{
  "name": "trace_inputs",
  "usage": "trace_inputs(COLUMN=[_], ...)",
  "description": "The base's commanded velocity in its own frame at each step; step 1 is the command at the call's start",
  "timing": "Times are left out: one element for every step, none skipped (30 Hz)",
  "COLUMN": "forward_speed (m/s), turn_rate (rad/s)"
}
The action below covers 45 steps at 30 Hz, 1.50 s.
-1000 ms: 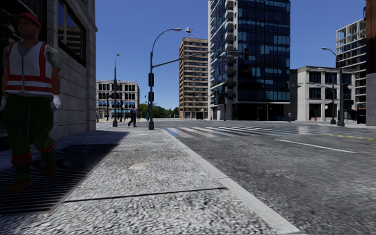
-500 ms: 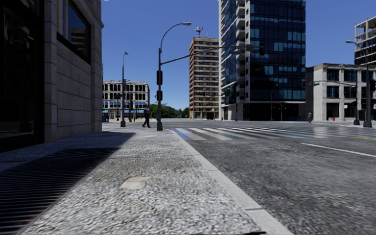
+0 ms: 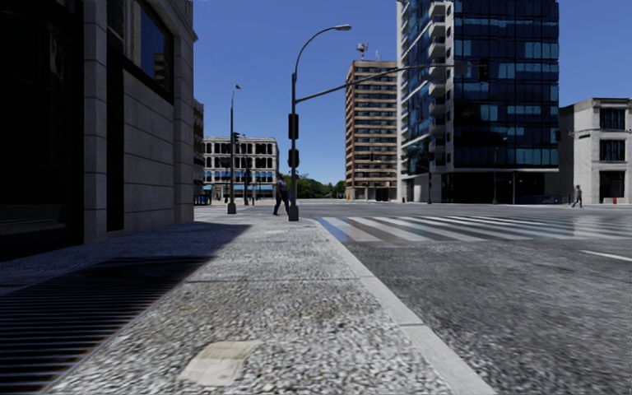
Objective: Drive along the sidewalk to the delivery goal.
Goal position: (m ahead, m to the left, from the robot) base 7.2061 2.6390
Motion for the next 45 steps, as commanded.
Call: trace_inputs(forward_speed=[1.59,1.59,1.58,1.58,1.58,1.58,1.58,1.58,1.58,1.58,1.58,1.58,1.58,1.58,1.58,1.58,1.58,1.58,1.58,1.58,1.58,1.58,1.58,1.58,1.58,1.58,1.58,1.58,1.57,1.55,1.51,1.49,1.49,1.49,1.49,1.48,1.48,1.44,1.44,1.42,1.42,1.41,1.41,1.41,1.41], turn_rate=[0.31,0.31,0.31,0.31,0.31,0.31,0.31,0.31,0.31,0.31,0.31,0.31,0.24,0.18,0.08,0.0,0.0,0.0,0.0,0.0,0.0,0.0,0.0,0.0,0.0,0.0,0.0,0.0,0.0,0.09,0.15,0.23,0.31,0.33,0.34,0.34,0.34,0.34,0.34,0.34,0.34,0.34,0.34,0.34,0.34])
